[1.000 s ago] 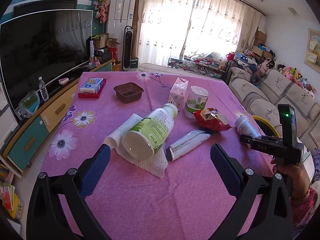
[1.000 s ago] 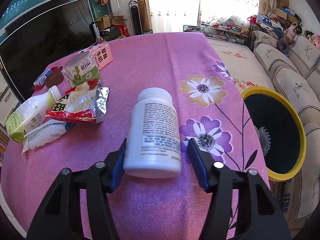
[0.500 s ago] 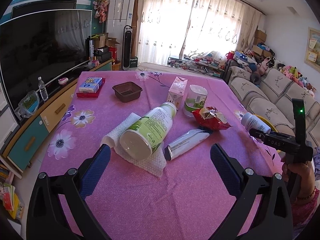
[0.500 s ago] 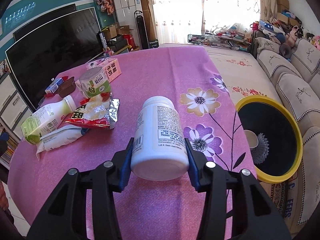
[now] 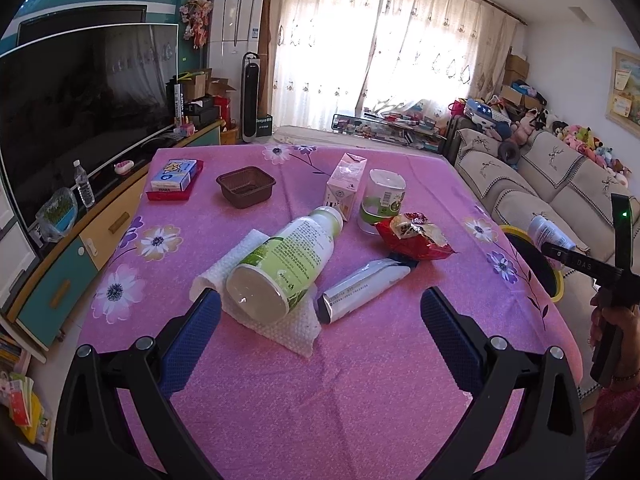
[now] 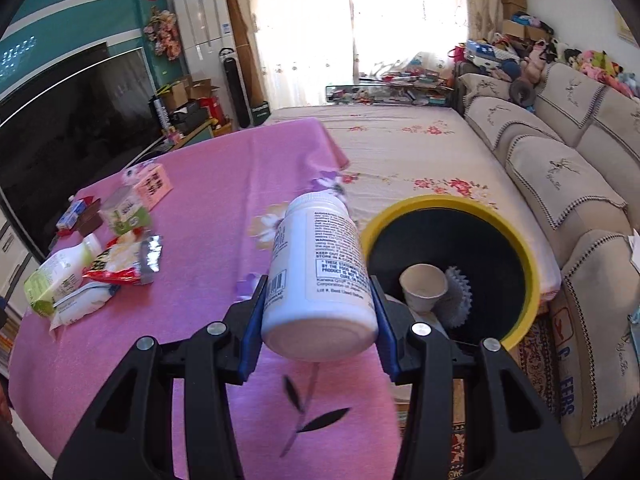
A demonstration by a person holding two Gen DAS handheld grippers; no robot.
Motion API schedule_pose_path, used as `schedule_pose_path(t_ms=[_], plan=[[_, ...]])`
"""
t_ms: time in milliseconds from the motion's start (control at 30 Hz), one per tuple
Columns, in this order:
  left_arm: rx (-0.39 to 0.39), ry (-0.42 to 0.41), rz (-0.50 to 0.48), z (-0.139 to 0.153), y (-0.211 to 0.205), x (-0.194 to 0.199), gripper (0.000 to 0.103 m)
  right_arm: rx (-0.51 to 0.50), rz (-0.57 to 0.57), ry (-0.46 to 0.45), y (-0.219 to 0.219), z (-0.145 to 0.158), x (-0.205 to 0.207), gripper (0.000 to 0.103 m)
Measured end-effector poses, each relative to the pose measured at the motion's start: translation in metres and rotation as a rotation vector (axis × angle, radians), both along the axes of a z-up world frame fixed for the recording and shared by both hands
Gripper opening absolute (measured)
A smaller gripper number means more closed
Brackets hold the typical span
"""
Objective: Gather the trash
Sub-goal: 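Carry the pill bottle over the bin and open the right tool, then move the left tool toward the green-labelled milk bottle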
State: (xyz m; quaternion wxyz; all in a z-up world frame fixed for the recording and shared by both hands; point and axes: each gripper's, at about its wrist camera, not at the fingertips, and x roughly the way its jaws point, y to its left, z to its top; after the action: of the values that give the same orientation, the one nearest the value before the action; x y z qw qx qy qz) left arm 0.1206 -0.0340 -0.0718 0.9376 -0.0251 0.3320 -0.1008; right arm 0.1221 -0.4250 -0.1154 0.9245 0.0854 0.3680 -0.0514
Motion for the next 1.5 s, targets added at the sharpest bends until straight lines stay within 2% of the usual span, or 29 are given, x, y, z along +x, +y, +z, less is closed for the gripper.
schedule_pose_path(t_ms=[267,500,533,600,933,1200,1267,1333,1500], plan=[[0.017,0.009,-0.007,0.000,-0.013,0.006,0.098,-0.054,-0.177,0.069,-0.079,-0.023,0.016,0.045],[0.037,0.012,-0.016,0.001,-0.022,0.011,0.098,-0.045,-0.222,0.086,-0.113,-0.040,0.036,0.047],[0.040,0.013,-0.016,0.001,-0.023,0.011,0.098,-0.043,-0.227,0.083,-0.117,-0.042,0.040,0.059],[0.045,0.015,-0.014,0.000,-0.024,0.013,0.098,-0.052,-0.252,0.069,-0.122,-0.041,0.043,0.071],[0.059,0.030,-0.005,-0.007,-0.018,0.024,0.098,-0.085,-0.205,-0.009,-0.087,-0.017,0.017,0.074],[0.095,0.045,-0.046,-0.013,-0.008,0.053,0.098,-0.064,-0.135,0.000,-0.059,-0.019,0.005,0.075],[0.092,0.058,-0.066,-0.015,-0.006,0.062,0.094,-0.063,-0.129,0.005,-0.057,-0.020,0.004,0.075],[0.109,0.067,-0.078,-0.018,-0.003,0.072,0.085,-0.058,-0.127,0.009,-0.056,-0.021,0.005,0.075],[0.181,0.104,-0.133,-0.029,-0.002,0.091,0.079,-0.057,-0.123,0.012,-0.054,-0.022,0.004,0.075]])
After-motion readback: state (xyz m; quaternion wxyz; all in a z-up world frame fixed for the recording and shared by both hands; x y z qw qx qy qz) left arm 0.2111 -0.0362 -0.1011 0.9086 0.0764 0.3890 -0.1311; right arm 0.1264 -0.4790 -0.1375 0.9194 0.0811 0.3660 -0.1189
